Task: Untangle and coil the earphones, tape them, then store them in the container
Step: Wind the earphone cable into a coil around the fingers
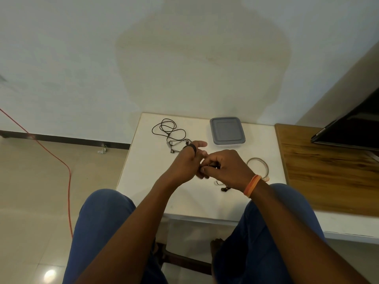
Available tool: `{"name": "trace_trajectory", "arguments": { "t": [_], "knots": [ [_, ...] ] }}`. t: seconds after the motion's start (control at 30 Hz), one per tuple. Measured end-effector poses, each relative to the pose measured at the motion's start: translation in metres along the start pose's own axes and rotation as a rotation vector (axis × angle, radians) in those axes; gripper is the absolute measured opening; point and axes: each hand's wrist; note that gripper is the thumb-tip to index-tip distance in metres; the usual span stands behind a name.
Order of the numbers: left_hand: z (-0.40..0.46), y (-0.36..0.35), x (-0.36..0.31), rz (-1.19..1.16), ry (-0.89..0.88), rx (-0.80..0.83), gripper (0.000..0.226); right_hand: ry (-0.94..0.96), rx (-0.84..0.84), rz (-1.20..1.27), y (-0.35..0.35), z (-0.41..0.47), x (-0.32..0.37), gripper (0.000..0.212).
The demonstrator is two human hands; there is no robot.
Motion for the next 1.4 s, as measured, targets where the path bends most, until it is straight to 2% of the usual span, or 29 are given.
{"name": "trace_trajectory", "arguments": {
  "t": [0.13, 0.27, 0.47, 0.57, 0.67, 0.83, 0.9, 1.0, 1.1, 1.17, 1.27, 1.4],
  "knots": [
    [-0.005, 0.002, 0.001, 0.203, 0.035, 0.073, 0.021, 0.042, -0.036, 0.018, 0.007, 0.0, 0.0, 0.006],
    [-0.008, 0.002, 0.0, 0.246, 0.077, 0.141, 0.051, 0.057, -0.044, 0.038, 0.013, -0.001, -0.003, 0.007],
    [-0.015, 0.001, -0.006, 0.126, 0.149, 0.291, 0.085, 0.081, -0.053, 0.077, 0.013, -0.001, -0.002, 0.007],
    [-0.017, 0.001, -0.01, 0.068, 0.144, 0.402, 0.089, 0.083, -0.091, 0.087, 0.013, 0.0, -0.004, 0.006],
    [-0.018, 0.004, -0.01, 0.036, 0.117, 0.453, 0.082, 0.045, -0.121, 0.18, 0.014, 0.002, -0.005, 0.007],
    [-0.02, 0.014, -0.009, -0.13, 0.06, 0.477, 0.063, -0.044, -0.098, 0.386, 0.017, 0.004, -0.005, 0.002],
    [-0.02, 0.017, -0.008, -0.228, 0.043, 0.485, 0.06, -0.078, -0.071, 0.436, 0.02, 0.005, -0.006, 0.011],
    [-0.021, 0.021, -0.01, -0.481, 0.037, 0.473, 0.055, -0.146, -0.022, 0.558, 0.021, 0.005, -0.002, 0.025],
    [-0.018, 0.024, -0.015, -0.814, 0.01, 0.426, 0.054, -0.203, -0.012, 0.693, 0.017, 0.005, 0.001, 0.026],
    [-0.015, 0.024, -0.019, -0.969, -0.007, 0.338, 0.06, -0.215, -0.014, 0.708, 0.013, 0.006, 0.003, 0.02],
    [-0.015, 0.021, -0.025, -1.059, -0.02, 0.18, 0.069, -0.234, -0.023, 0.706, 0.003, 0.005, 0.006, 0.02],
    [-0.016, 0.015, -0.032, -1.175, -0.056, 0.179, 0.058, -0.285, -0.082, 0.641, -0.017, 0.007, 0.008, 0.026]
  ]
}}
Point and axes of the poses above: each hand's wrist, its own z-axis towards the middle knuckle, its own y-axis out of the back of the hand, x = y × z, and after that the axes turned 15 degrees about z, right-handed
